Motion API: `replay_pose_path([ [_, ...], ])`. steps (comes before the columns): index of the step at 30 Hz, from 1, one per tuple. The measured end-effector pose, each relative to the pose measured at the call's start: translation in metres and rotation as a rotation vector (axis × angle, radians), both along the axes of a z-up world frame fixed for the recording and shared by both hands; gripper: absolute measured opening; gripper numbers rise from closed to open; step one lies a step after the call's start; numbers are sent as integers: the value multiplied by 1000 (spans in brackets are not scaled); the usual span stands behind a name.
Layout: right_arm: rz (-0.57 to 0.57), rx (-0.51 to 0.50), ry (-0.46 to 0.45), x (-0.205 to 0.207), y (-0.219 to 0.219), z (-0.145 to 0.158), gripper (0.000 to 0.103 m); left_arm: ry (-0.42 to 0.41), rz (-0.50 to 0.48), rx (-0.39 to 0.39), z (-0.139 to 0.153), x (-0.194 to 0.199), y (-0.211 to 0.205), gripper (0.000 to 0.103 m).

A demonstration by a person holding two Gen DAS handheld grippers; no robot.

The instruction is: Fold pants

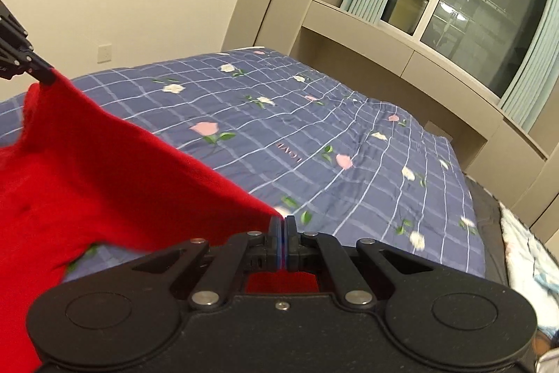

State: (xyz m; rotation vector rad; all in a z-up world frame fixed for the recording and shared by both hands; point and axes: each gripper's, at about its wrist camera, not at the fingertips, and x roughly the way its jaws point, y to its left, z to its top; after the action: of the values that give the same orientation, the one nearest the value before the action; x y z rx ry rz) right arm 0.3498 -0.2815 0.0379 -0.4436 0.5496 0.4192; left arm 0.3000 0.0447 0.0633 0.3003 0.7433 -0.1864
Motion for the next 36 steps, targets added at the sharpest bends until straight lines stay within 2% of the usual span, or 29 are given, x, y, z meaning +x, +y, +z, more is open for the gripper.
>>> replay_pose_path([
  [8, -40, 44, 10, -105, -21, -13, 0, -82, -39, 39, -10, -93, -25, 0],
  [13, -77, 50, 27, -149, -27, -33, 0, -43, -27, 18, -33, -126, -34, 0],
  [19, -124, 84, 40, -171, -29, -47, 0, -23, 2, 6, -56, -141, -33, 0],
  [30, -127, 74, 1, -215, -28, -40, 0, -100, -31, 46, -53, -187, -38, 0],
  [36, -148, 80, 7, -245, -30, -43, 0, -102, -35, 31, -59, -211, -39, 0],
])
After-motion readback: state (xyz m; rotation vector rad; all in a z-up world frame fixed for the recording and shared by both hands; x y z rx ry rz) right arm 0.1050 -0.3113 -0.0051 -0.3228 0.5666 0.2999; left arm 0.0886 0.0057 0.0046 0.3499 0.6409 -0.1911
